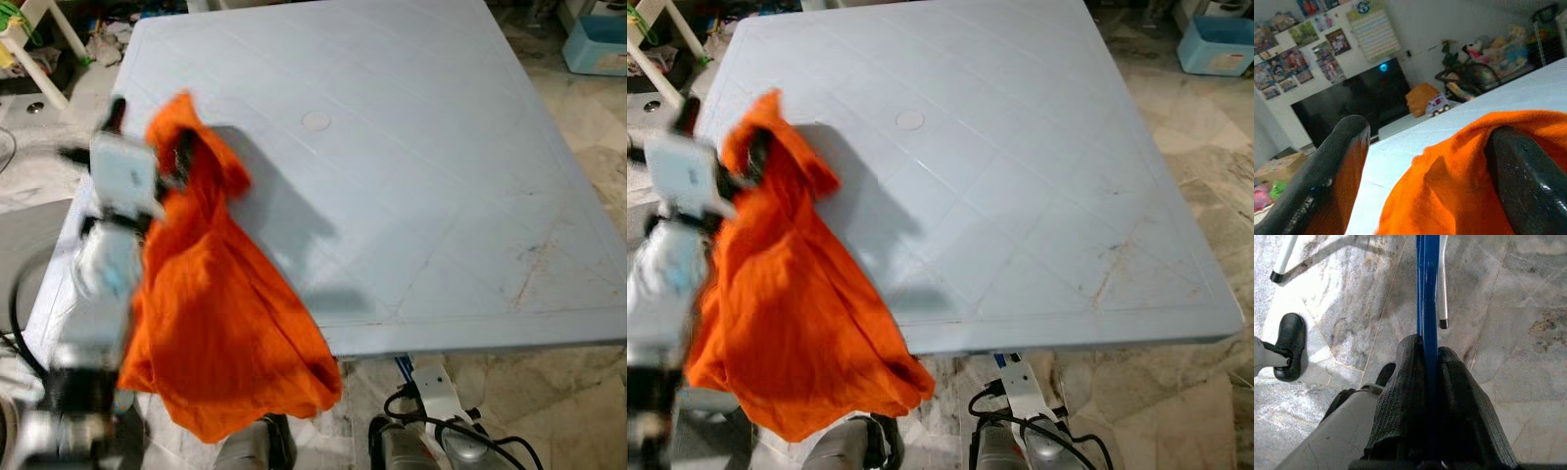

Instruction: Hang hanger

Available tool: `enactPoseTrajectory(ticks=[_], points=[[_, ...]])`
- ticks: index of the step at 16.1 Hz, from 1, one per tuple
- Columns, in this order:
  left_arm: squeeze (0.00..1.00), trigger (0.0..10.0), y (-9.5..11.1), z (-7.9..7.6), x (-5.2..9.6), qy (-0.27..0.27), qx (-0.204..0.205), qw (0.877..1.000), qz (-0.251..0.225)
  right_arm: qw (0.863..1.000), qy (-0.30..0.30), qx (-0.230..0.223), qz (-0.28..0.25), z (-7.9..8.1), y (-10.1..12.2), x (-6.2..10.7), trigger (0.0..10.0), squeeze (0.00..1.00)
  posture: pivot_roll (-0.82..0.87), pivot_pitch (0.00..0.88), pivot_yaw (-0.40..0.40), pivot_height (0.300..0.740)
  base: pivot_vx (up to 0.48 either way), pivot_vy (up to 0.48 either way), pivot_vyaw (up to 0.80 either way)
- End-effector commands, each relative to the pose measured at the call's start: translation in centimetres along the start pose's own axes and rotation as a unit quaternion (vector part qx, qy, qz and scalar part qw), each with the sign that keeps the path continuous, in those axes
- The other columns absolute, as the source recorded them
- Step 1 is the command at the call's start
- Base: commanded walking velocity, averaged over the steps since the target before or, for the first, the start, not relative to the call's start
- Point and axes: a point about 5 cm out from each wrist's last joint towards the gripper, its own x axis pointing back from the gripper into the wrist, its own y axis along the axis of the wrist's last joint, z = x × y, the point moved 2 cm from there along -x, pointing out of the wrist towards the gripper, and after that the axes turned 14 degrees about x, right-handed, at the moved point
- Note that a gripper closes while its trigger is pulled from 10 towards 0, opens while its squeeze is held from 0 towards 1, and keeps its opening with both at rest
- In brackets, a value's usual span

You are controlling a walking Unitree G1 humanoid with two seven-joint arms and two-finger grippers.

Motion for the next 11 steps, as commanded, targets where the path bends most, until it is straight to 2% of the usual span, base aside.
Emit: enactPoseTrajectory(ticks=[1,2,3,7,11], points=[[0.0,10.0,0.9,0.1,0.4,0.007,0.0,1.0,-0.011,1.0,0.013,0.001,0.018,0.8,-1.0,0.3,10.0,0.0,-0.09,0.266,0.062,0.74,0.0,0.0,0.0],[1.0,10.0,0.7,-0.4,1.6,0.004,0.008,1.0,-0.003,1.0,0.015,0.001,0.017,0.9,-0.8,0.2,10.0,0.0,-0.08,0.266,0.063,0.74,0.0,0.0,0.0],[1.0,10.0,0.4,-0.6,3.0,0.012,0.015,1.0,0.013,1.0,0.019,0.003,0.014,1.0,-0.5,0.1,10.0,0.0,-0.07,0.261,0.061,0.74,0.0,0.0,0.0],[1.0,10.0,1.0,-0.8,5.1,0.023,0.012,0.999,0.027,1.0,0.02,0.005,0.011,0.9,-0.1,-0.1,10.0,0.0,-0.06,0.259,0.062,0.74,0.0,0.0,0.0],[1.0,10.0,0.6,-1.4,8.4,-0.006,0.019,0.997,0.078,1.0,0.024,0.008,0.013,1.0,-0.2,-0.1,10.0,0.0,-0.04,0.262,0.065,0.74,0.0,0.0,0.0]])
